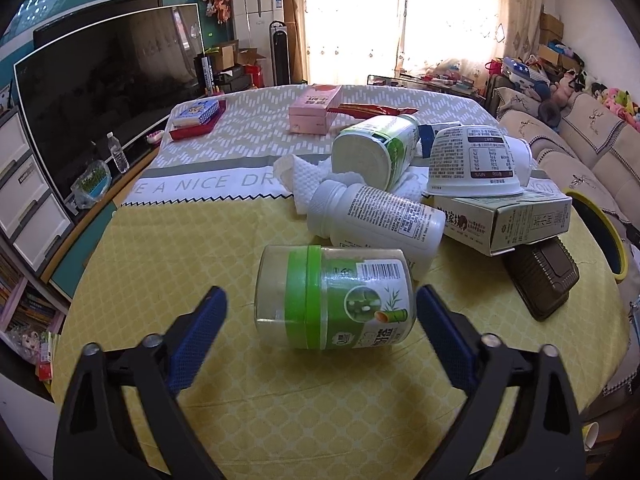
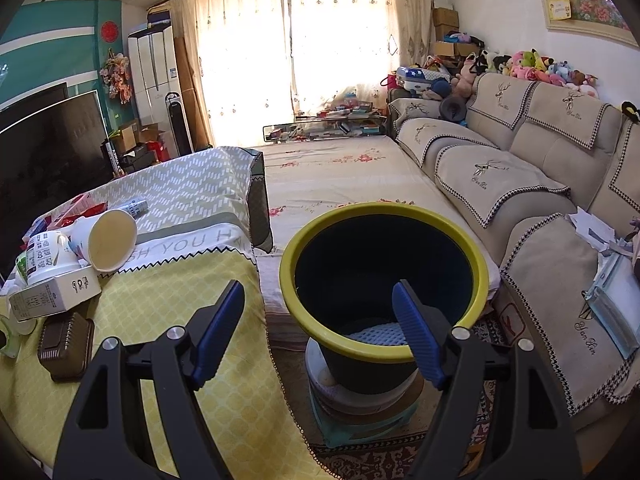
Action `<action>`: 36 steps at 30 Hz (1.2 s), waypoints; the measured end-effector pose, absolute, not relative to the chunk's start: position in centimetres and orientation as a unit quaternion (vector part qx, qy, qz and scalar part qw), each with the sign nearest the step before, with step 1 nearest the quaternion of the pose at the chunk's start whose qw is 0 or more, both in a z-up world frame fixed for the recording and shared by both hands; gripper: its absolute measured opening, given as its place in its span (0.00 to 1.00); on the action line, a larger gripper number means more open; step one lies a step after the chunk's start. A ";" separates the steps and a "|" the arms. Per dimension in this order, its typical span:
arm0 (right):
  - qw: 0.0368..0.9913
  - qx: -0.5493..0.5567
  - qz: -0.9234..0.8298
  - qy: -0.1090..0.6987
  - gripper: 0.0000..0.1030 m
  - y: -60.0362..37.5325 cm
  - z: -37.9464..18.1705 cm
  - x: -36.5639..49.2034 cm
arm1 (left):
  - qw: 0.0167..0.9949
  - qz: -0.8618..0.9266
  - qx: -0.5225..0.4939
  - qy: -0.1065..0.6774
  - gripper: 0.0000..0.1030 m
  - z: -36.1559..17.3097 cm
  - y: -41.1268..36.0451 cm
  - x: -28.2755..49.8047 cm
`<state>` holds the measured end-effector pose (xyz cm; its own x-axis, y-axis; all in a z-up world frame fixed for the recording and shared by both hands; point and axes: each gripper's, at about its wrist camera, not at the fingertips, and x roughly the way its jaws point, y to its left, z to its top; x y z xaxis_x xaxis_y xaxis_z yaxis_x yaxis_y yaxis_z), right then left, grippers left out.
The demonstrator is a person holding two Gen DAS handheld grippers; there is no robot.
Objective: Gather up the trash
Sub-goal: 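Reach the left gripper to the green-capped jar and grasp it, then carry the jar over the bin and open the left gripper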
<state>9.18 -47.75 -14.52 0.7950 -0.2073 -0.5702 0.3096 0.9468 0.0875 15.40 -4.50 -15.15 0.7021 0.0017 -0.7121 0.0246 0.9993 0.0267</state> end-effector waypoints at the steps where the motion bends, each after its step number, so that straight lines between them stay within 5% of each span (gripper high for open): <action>1: 0.943 0.089 -0.136 0.290 0.70 -47.8 -14.5 9.2 | 0.922 -0.006 0.016 0.386 0.80 -15.1 -4.5 15.4; 3: 0.943 0.091 -0.134 0.290 0.70 -47.8 -14.6 9.2 | 0.920 -0.021 0.006 0.391 0.68 -15.2 -4.4 15.5; 21: 0.944 0.095 -0.163 0.271 0.70 -49.9 -13.7 7.5 | 0.936 -0.135 0.035 0.322 0.68 -6.9 -10.1 10.7; 36: 0.927 0.124 -0.258 0.241 0.70 -58.3 -13.1 4.7 | 0.879 -0.336 0.098 0.324 0.68 -6.2 -34.3 17.0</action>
